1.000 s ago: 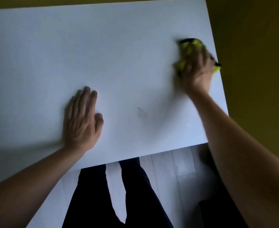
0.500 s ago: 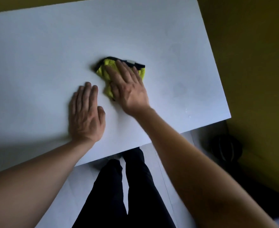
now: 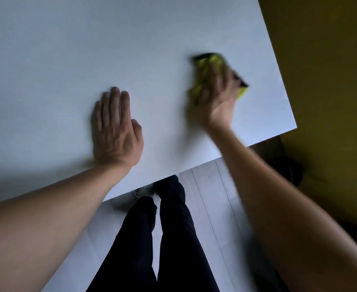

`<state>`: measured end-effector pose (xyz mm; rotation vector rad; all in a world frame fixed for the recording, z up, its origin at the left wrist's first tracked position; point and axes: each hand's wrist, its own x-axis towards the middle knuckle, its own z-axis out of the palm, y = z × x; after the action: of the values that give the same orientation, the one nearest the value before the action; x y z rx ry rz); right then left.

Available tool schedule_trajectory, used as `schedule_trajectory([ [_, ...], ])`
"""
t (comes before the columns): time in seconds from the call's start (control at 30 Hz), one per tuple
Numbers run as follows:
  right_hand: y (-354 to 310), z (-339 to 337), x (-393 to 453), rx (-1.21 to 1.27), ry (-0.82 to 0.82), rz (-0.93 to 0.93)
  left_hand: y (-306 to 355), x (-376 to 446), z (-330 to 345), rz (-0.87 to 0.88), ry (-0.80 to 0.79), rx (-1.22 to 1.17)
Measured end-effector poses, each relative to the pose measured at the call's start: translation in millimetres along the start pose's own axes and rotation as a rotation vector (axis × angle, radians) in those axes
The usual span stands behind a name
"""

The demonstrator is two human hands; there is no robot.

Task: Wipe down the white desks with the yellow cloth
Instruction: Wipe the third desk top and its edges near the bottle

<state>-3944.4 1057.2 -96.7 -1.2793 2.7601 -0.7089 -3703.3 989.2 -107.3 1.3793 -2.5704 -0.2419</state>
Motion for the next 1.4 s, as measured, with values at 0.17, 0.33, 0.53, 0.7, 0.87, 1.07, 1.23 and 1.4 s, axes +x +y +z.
schedule_trajectory([
  [0.17, -90, 16, -86, 0.109, -0.194, -0.289, -1, 0, -2, 0.015, 0.002, -0.011],
  [0.33, -5, -3, -52, 0.065, -0.136, -0.193, -2, 0, -1, 0.01, -0.002, 0.003],
  [0.53, 111, -52, -5, -0.039, 0.077, 0.356, -1, 0, 3, -0.004, -0.005, 0.014],
  [0.7, 47, -27, -44, -0.034, 0.09, 0.224, -2, -1, 3, -0.01, 0.003, 0.022],
  [0.87, -75, 4, -140, 0.153, -0.116, -0.167, -3, 0, 4, -0.004, 0.034, -0.003],
  [1.07, -26, -12, -138, 0.15, -0.147, -0.251, -4, 0, 7, 0.017, 0.039, 0.008],
  [1.23, 110, -53, -85, 0.016, 0.07, 0.073, 0, -1, 7, 0.006, 0.014, 0.042],
  [1.4, 160, -74, -45, 0.02, 0.131, 0.35, 11, -1, 7, 0.05, -0.004, 0.079],
])
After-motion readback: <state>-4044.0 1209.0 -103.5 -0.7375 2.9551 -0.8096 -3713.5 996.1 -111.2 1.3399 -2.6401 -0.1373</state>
